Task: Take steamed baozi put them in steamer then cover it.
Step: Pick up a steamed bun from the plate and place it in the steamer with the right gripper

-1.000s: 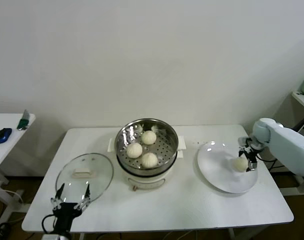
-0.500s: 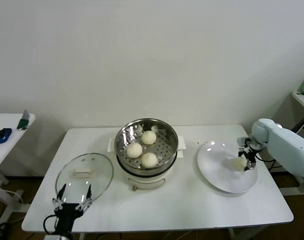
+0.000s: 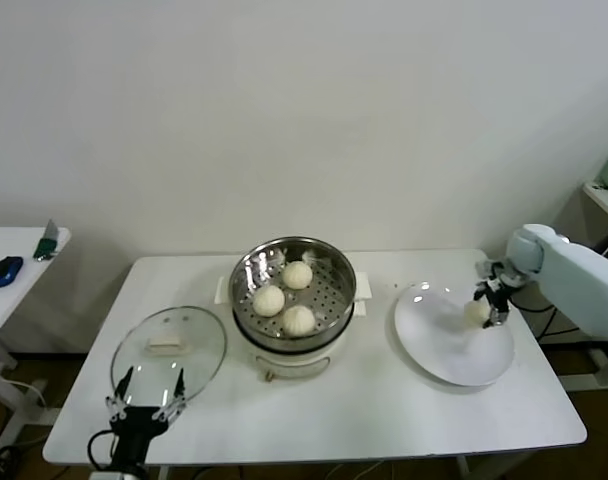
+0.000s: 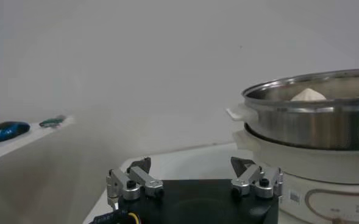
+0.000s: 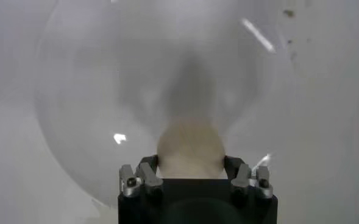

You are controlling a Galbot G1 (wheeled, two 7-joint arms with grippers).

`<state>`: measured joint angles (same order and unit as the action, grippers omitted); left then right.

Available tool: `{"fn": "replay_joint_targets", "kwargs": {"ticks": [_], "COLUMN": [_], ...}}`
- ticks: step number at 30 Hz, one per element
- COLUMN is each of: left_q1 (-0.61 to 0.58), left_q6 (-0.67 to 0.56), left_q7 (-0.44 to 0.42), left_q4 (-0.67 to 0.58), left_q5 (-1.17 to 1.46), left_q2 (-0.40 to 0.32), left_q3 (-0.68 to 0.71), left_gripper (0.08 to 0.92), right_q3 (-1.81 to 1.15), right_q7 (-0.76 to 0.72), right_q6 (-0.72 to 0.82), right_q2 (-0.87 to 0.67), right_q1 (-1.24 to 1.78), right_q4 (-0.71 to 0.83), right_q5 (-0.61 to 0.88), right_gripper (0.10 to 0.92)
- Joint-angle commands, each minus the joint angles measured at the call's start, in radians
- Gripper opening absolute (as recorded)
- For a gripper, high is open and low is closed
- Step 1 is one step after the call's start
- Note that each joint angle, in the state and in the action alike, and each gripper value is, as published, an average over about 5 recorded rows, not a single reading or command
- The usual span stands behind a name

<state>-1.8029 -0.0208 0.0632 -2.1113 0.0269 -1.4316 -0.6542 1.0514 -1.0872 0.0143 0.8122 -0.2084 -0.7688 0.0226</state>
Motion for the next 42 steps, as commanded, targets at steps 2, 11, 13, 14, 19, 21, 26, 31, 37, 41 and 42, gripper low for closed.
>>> {"fn": "replay_joint_targets", "kwargs": {"ticks": [2, 11, 13, 14, 19, 21, 26, 31, 37, 41, 42], "left_q1": [0.006, 0.014, 0.014, 0.013, 0.022, 0.031, 0.039, 0.059, 0.068, 0.069, 0.071], "left_q6": [-0.006, -0.015, -0.019, -0.019, -0.010, -0.010, -0.016, -0.017, -0.014, -0.012, -0.011], "left_q7": [-0.003, -0.022, -0.025, -0.026, -0.037, -0.041, -0.044, -0.041, -0.038, -0.036, -0.036], "left_q4": [-0.015, -0.053, -0.057, -0.059, -0.065, -0.062, -0.050, -0.038, -0.029, -0.027, -0.025], "left_q5": [0.006, 0.075, 0.096, 0.107, 0.108, 0.098, 0.084, 0.068, 0.059, 0.054, 0.054], "left_q2": [-0.002, 0.007, 0.016, 0.021, 0.038, 0.036, 0.041, 0.037, 0.035, 0.036, 0.037], "left_q3": [0.015, 0.035, 0.034, 0.035, 0.044, 0.048, 0.046, 0.039, 0.040, 0.043, 0.043], "left_gripper": [0.823, 0.823, 0.823, 0.823, 0.823, 0.823, 0.823, 0.823, 0.823, 0.823, 0.823], "right_q3": [0.391, 0.653, 0.693, 0.709, 0.737, 0.737, 0.738, 0.733, 0.738, 0.740, 0.740], "right_q7": [0.041, 0.085, 0.085, 0.086, 0.114, 0.133, 0.186, 0.214, 0.221, 0.231, 0.234], "right_q6": [0.189, 0.269, 0.273, 0.276, 0.301, 0.314, 0.344, 0.359, 0.358, 0.360, 0.361], "right_q2": [0.033, 0.206, 0.252, 0.274, 0.379, 0.412, 0.475, 0.524, 0.553, 0.563, 0.565], "right_q1": [-0.464, -0.735, -0.772, -0.786, -0.791, -0.769, -0.701, -0.627, -0.544, -0.487, -0.476], "right_q4": [-0.196, -0.329, -0.339, -0.345, -0.365, -0.375, -0.410, -0.397, -0.353, -0.326, -0.320], "right_q5": [0.546, 0.885, 0.930, 0.947, 0.980, 0.989, 1.019, 1.014, 0.964, 0.932, 0.926], "right_gripper": [0.704, 0.706, 0.706, 0.706, 0.704, 0.706, 0.712, 0.714, 0.719, 0.721, 0.721]}}
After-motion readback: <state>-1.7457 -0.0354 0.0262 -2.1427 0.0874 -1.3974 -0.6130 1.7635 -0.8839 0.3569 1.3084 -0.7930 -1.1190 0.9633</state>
